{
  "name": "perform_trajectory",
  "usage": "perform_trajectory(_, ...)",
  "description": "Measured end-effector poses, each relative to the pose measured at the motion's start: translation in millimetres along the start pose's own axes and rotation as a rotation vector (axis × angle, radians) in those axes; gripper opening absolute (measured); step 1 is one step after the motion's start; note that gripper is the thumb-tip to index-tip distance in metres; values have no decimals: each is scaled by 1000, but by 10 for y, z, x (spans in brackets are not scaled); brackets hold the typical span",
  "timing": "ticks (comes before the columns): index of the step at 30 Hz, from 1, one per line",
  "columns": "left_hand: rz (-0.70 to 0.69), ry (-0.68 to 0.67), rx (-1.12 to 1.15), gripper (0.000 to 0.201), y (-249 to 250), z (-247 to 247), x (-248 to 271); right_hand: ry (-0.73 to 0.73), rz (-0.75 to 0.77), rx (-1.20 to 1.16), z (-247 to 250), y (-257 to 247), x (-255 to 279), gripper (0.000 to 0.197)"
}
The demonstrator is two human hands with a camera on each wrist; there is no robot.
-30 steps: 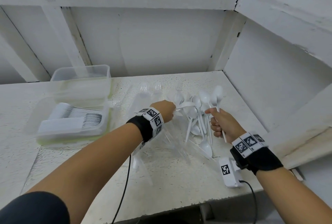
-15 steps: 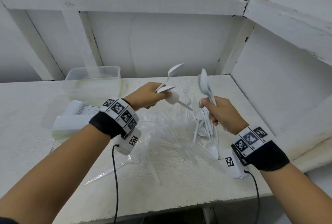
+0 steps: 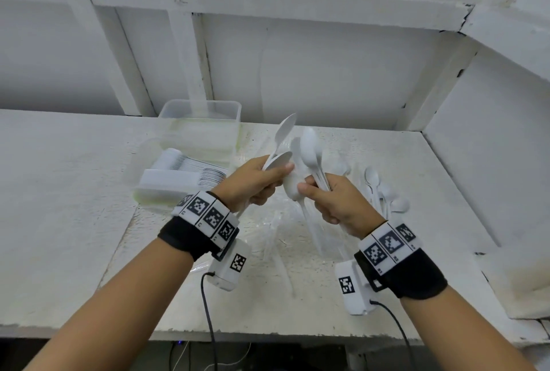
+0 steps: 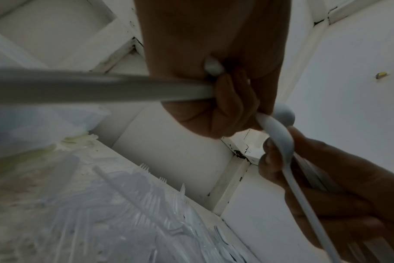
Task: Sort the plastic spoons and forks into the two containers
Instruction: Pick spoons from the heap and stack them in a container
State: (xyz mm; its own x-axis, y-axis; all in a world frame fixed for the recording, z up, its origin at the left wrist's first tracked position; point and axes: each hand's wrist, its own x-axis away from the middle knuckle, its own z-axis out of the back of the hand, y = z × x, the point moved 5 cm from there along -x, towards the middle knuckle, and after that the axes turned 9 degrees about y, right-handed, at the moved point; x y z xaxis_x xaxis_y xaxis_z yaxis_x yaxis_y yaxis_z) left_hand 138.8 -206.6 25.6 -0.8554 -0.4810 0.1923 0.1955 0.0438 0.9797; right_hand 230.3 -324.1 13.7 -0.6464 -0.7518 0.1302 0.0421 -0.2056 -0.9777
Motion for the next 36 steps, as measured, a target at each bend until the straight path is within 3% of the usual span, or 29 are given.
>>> perform_trajectory(4,57,209,124,47,-88,44,37,166,31,-88,-63,12,-13,21)
perform_trajectory(8,85,321,193,41,-213,-10,70,276,107,-146,-161,-16,-20,28)
perform_trajectory(16,-25,333,46,38,-209,-151,127,353,245,-11,-409,-84,8,26)
perform_trajectory(20,17,272,155,40,-205,-188,144,333,216,69,-465,-96,3,25)
perform_trajectory(24,83,266,95,40,-259,-135,132,331,232,290,-417,-77,-5,29)
perform_trajectory(27,107,260,63,40,-298,-119,123,312,217,302,-366,-89,-6,32)
perform_trajectory(31,93,230,-10,41,-330,-138,120,287,231,250,-363,-94,-13,21)
perform_trajectory(36,135,232,82,34,-375,-123,80,300,180,254,-303,-53,-58,21)
